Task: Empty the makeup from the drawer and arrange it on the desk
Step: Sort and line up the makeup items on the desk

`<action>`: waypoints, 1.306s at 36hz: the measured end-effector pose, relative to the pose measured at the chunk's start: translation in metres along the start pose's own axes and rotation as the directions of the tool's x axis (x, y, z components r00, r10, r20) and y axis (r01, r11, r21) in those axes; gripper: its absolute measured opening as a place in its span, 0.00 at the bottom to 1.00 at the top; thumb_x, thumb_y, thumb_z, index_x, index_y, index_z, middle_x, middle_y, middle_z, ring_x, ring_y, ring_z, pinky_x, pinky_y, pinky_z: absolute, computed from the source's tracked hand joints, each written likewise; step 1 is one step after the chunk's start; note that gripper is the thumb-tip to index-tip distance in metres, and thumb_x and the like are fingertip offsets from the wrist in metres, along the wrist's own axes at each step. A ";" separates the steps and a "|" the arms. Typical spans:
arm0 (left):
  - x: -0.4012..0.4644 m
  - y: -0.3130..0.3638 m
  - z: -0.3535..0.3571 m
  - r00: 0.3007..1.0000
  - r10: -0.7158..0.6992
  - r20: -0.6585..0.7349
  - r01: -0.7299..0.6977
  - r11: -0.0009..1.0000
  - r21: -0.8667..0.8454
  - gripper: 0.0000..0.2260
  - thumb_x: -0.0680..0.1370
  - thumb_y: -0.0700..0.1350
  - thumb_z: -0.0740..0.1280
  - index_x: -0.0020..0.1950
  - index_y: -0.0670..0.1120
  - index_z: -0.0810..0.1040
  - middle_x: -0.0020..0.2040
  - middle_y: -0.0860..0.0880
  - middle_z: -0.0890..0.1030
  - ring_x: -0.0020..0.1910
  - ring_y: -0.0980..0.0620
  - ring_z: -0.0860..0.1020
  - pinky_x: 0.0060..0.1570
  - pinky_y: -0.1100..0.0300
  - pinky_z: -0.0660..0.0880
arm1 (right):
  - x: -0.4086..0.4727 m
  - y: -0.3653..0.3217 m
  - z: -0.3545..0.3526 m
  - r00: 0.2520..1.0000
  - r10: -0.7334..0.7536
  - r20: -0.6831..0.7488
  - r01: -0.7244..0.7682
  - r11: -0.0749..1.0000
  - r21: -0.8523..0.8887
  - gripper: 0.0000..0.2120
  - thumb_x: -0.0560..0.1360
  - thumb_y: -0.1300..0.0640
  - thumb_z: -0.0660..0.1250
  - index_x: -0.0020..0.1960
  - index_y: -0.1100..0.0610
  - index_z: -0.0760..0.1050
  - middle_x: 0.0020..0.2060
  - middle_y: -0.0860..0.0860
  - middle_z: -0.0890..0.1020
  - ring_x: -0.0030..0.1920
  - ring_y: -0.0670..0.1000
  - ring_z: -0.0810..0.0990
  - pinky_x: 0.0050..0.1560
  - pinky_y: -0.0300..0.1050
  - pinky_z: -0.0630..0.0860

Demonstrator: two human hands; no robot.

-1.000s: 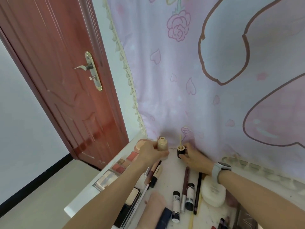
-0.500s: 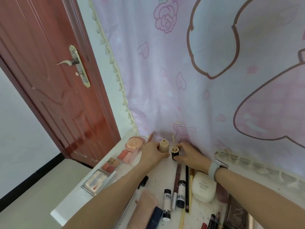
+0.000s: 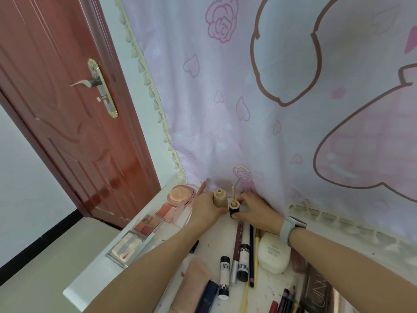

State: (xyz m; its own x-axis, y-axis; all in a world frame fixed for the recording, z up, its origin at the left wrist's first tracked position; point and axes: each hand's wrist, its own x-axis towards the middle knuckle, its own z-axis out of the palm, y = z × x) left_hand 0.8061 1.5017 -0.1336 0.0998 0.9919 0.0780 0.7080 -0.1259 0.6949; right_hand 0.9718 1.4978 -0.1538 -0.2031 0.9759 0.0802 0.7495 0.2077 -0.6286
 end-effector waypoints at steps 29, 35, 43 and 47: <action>-0.082 0.049 -0.076 0.987 0.139 -0.086 -0.144 0.988 -0.053 0.15 0.77 0.51 0.66 0.62 0.47 0.77 0.57 0.54 0.79 0.52 0.59 0.76 0.46 0.69 0.68 | -0.093 0.004 -0.050 0.962 -0.017 0.273 0.146 0.876 -0.459 0.32 0.73 0.35 0.59 0.72 0.48 0.61 0.70 0.48 0.65 0.69 0.50 0.60 0.67 0.45 0.61; -0.114 0.077 -0.061 0.973 0.204 -0.105 -0.219 0.962 -0.166 0.11 0.77 0.47 0.66 0.57 0.45 0.80 0.54 0.54 0.80 0.47 0.60 0.78 0.62 0.68 0.68 | -0.097 0.008 -0.048 0.965 0.058 0.255 0.099 0.822 -0.561 0.39 0.69 0.28 0.55 0.74 0.46 0.53 0.71 0.50 0.65 0.68 0.54 0.62 0.66 0.54 0.61; -0.139 0.058 -0.019 0.992 0.120 -0.036 -0.125 0.970 -0.210 0.11 0.78 0.46 0.64 0.60 0.47 0.78 0.56 0.56 0.78 0.44 0.67 0.74 0.40 0.82 0.67 | -0.108 -0.003 -0.050 0.985 0.007 0.174 0.024 0.985 -0.174 0.35 0.65 0.39 0.72 0.67 0.46 0.63 0.54 0.48 0.65 0.51 0.48 0.69 0.48 0.36 0.66; -0.152 0.045 -0.004 0.998 0.066 0.015 -0.062 0.976 -0.210 0.14 0.78 0.47 0.65 0.62 0.47 0.75 0.57 0.54 0.79 0.48 0.62 0.76 0.43 0.77 0.69 | -0.111 -0.009 -0.057 0.999 0.012 0.032 -0.011 1.000 -0.026 0.16 0.71 0.51 0.71 0.57 0.52 0.74 0.49 0.48 0.72 0.50 0.48 0.73 0.45 0.37 0.65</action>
State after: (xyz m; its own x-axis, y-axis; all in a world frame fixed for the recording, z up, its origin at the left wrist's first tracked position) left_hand 0.8202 1.3453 -0.1117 0.1570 0.9811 0.1132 0.5378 -0.1811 0.8234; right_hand 1.0236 1.3912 -0.1125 -0.2143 0.9756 0.0474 0.7679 0.1982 -0.6091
